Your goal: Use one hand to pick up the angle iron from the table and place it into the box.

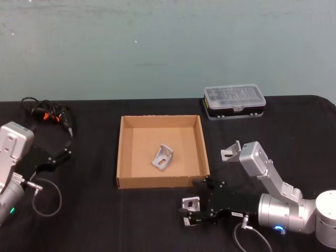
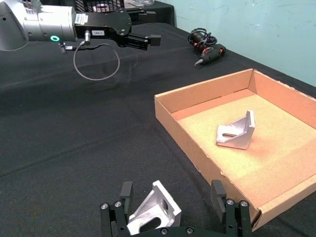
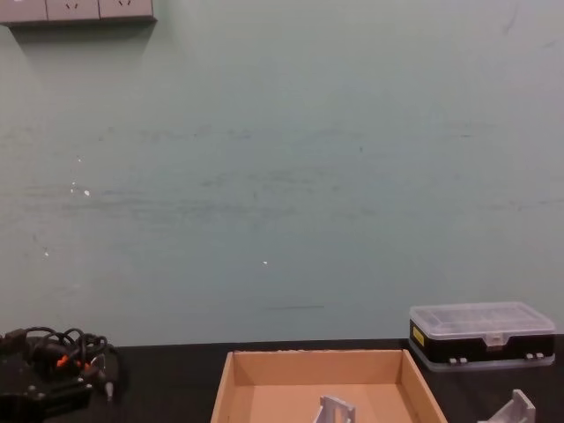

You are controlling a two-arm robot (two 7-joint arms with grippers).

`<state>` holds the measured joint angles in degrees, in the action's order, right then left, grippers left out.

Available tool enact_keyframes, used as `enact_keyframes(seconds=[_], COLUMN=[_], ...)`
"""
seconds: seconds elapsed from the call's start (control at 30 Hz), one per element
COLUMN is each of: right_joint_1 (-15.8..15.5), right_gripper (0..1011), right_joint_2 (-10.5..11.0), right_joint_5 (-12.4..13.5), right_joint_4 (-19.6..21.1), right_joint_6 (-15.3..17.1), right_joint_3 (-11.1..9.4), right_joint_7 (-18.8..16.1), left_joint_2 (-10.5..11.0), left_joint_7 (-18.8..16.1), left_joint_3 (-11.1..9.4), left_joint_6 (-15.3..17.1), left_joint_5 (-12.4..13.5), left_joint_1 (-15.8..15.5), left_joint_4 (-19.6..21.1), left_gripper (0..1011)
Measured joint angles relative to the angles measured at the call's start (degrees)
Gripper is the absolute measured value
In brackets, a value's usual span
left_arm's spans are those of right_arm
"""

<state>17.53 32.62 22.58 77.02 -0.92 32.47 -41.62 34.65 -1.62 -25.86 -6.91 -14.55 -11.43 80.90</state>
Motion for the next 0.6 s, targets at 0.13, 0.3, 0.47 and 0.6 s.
enact_keyframes(seconds=[0.13,0.3,0.47,0.6], right_joint_1=[0.0,-0.01,-0.03,-0.05], right_gripper=[1003,1003,964,885], right_joint_2=[0.01,0.03,0.04,0.05], right_joint_5=[0.0,-0.02,-0.03,-0.05], right_joint_4=[0.0,0.0,0.02,0.03], right_joint_6=[-0.04,-0.09,-0.12,-0.15], right_joint_3=[0.0,-0.01,-0.03,-0.05], right_joint_7=[0.0,0.0,-0.02,-0.03], left_joint_2=[0.0,0.0,0.0,0.0], left_joint_7=[0.0,0.0,0.0,0.0], left_joint_3=[0.0,0.0,0.0,0.0], left_joint_6=[0.0,0.0,0.0,0.0], left_joint_5=[0.0,0.0,0.0,0.0], left_joint_1=[0.0,-0.01,0.0,0.0], left_joint_4=[0.0,0.0,0.0,0.0], left_gripper=[1000,1000,1000,1000])
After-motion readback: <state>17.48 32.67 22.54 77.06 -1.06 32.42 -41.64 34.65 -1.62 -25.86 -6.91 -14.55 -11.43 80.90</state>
